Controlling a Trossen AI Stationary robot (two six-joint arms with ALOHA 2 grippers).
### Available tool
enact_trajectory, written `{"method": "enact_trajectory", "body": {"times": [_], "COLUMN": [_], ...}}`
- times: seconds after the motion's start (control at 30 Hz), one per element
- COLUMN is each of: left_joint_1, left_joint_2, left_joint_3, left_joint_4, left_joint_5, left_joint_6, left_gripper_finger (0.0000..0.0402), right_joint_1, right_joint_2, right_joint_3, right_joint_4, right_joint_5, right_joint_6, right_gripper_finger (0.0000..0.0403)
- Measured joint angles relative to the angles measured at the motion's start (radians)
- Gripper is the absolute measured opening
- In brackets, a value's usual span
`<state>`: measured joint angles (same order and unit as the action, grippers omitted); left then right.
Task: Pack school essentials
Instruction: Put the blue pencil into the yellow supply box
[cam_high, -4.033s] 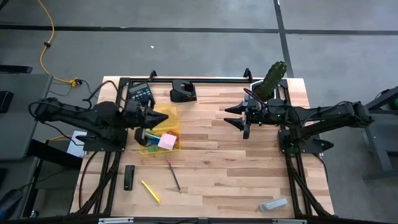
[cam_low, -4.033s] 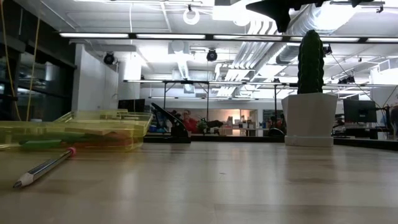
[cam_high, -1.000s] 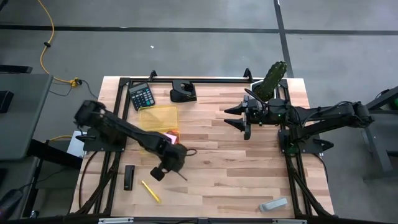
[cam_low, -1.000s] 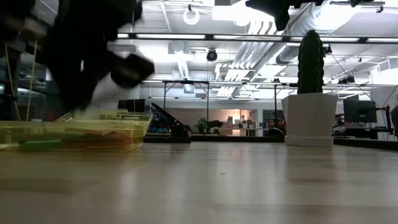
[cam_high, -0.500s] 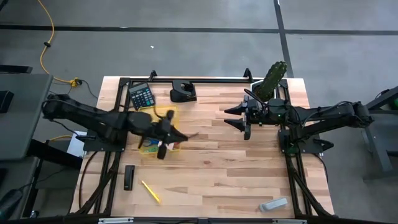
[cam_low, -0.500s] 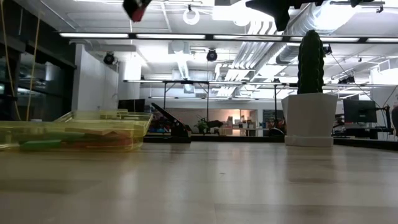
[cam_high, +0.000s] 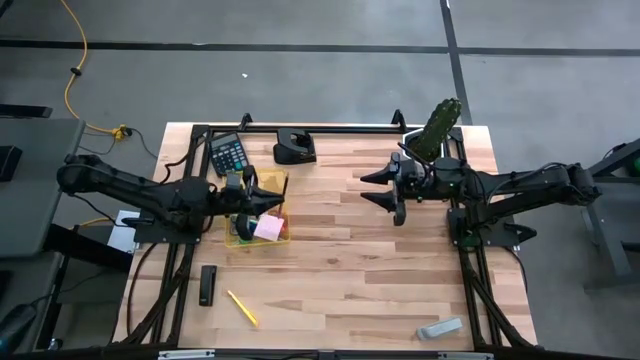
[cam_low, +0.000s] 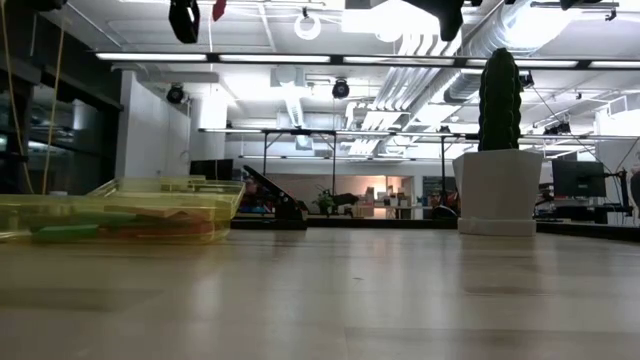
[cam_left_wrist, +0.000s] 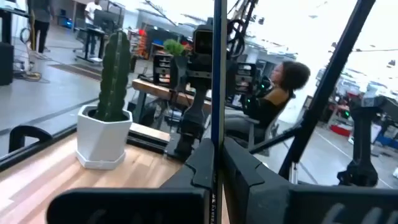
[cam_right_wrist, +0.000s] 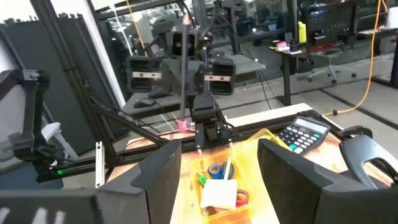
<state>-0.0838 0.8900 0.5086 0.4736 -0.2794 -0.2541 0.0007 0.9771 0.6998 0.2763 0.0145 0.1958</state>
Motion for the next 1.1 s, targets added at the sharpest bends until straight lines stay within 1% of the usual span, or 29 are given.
{"method": "enact_trajectory", "body": {"times": [0.4,0.5,0.53,0.6,0.77,0.87,0.93,1.0,1.1], "left_joint_1": [0.000,0.000,0.001,0.012,0.049,0.070,0.084,0.095,0.104], "left_joint_2": [0.001,0.000,-0.005,-0.018,-0.014,0.031,0.059,0.099,0.152], "left_joint_3": [0.000,0.002,0.007,0.041,0.196,0.226,0.219,0.200,0.192], "left_joint_4": [-0.001,-0.045,-0.098,-0.262,-0.865,-1.106,-1.211,-1.249,-1.221], "left_joint_5": [0.001,0.007,0.006,0.011,0.048,0.054,0.076,0.105,0.110], "left_joint_6": [-0.005,-0.005,-0.004,-0.005,0.052,0.100,0.134,0.163,0.219], "left_gripper_finger": [0.0000,0.0000,0.0000,0.0000,0.0000,0.0000,0.0000,0.0000,0.0000], "right_joint_1": [0.000,0.000,0.000,0.000,0.000,0.000,0.000,0.000,0.000], "right_joint_2": [0.000,0.000,0.000,0.000,0.000,0.000,0.000,0.000,0.000], "right_joint_3": [0.000,0.000,0.000,0.000,0.000,0.000,0.000,0.000,0.000], "right_joint_4": [0.001,-0.002,-0.002,-0.002,-0.003,-0.004,-0.006,-0.007,-0.011], "right_joint_5": [-0.004,-0.004,-0.004,-0.004,0.006,0.036,0.045,0.046,0.046], "right_joint_6": [-0.017,-0.014,-0.014,-0.014,-0.014,-0.014,-0.013,-0.007,0.013], "right_gripper_finger": [0.0206,0.0206,0.0206,0.0206,0.0206,0.0206,0.0206,0.0206,0.0206]}}
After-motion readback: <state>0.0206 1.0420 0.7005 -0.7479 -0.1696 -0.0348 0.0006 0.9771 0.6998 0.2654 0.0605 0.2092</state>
